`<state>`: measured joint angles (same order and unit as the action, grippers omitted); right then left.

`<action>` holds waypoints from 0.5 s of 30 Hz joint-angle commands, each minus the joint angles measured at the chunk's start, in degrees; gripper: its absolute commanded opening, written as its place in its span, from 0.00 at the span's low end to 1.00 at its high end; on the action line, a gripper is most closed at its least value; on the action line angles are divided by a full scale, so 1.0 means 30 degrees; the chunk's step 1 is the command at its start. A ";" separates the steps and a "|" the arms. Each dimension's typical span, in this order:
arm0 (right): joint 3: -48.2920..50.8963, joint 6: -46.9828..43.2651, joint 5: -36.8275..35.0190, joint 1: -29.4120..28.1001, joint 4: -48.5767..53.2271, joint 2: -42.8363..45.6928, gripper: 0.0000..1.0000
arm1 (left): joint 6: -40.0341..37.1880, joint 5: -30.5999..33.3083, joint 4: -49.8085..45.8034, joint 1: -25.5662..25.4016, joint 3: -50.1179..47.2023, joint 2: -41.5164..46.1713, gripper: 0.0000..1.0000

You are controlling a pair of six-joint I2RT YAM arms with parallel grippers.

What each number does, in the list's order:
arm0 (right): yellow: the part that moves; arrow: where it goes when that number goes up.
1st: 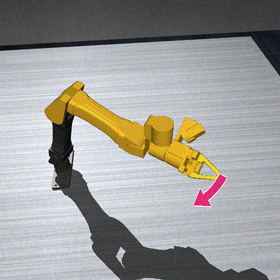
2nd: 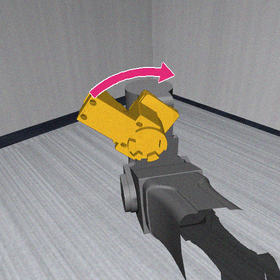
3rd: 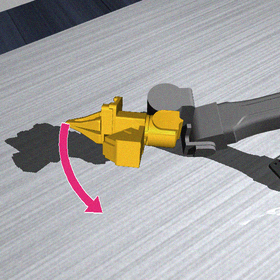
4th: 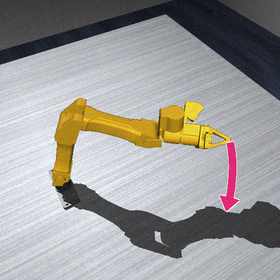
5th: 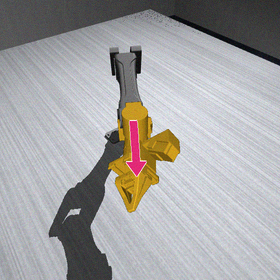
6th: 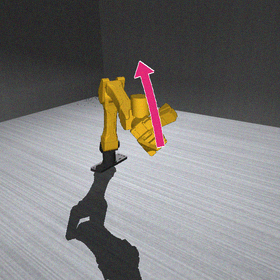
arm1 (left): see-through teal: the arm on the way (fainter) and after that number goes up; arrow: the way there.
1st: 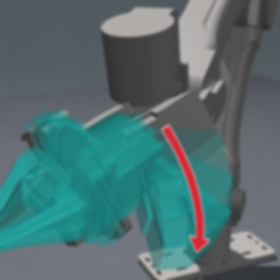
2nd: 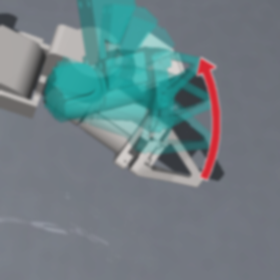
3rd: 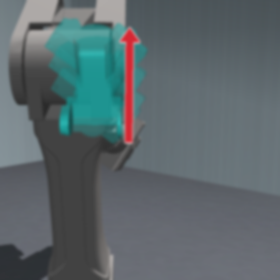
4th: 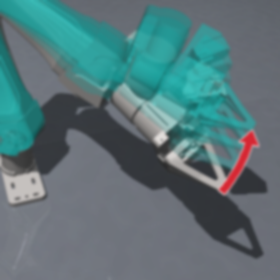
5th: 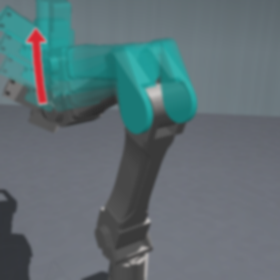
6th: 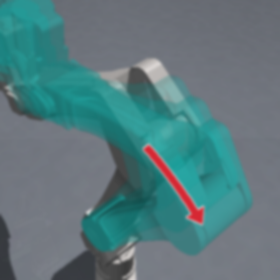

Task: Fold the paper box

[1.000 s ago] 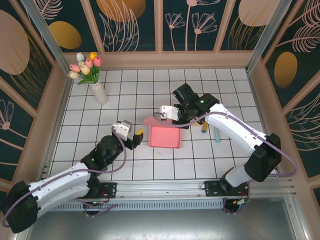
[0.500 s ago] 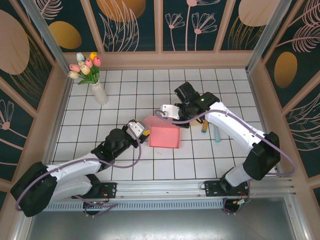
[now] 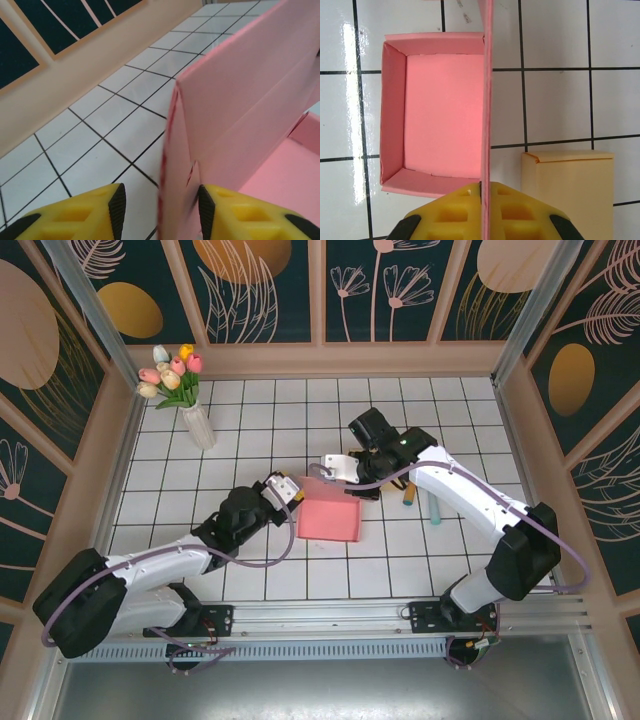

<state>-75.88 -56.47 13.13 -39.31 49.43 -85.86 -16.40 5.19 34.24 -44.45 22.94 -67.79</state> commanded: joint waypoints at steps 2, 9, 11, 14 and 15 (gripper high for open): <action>0.0041 -0.0031 0.0311 0.0039 -0.0077 0.0488 0.01 | -0.0239 -0.1261 -0.0180 0.0130 0.0570 0.0048 0.28; 0.0131 0.0400 0.0140 0.0028 -0.0773 0.0615 0.01 | 0.0857 -0.1031 -0.1062 0.0109 0.1551 -0.1056 0.00; 0.0456 0.0795 -0.0122 0.0011 -0.1423 0.0588 0.01 | 0.2151 -0.0839 -0.0963 0.0116 0.1893 -0.1162 0.00; 0.1152 0.1920 -0.0858 0.0011 -0.3198 0.0656 0.09 | 0.3836 -0.1231 -0.0780 0.0108 0.2160 -0.1222 0.00; 0.1301 0.2155 -0.0945 0.0054 -0.3551 0.0709 0.09 | 0.4291 -0.1236 -0.0778 0.0116 0.2227 -0.1215 0.00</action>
<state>-73.67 -53.19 10.61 -38.98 44.31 -85.08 -9.76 2.72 31.05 -43.99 27.16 -71.33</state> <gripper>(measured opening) 0.089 0.057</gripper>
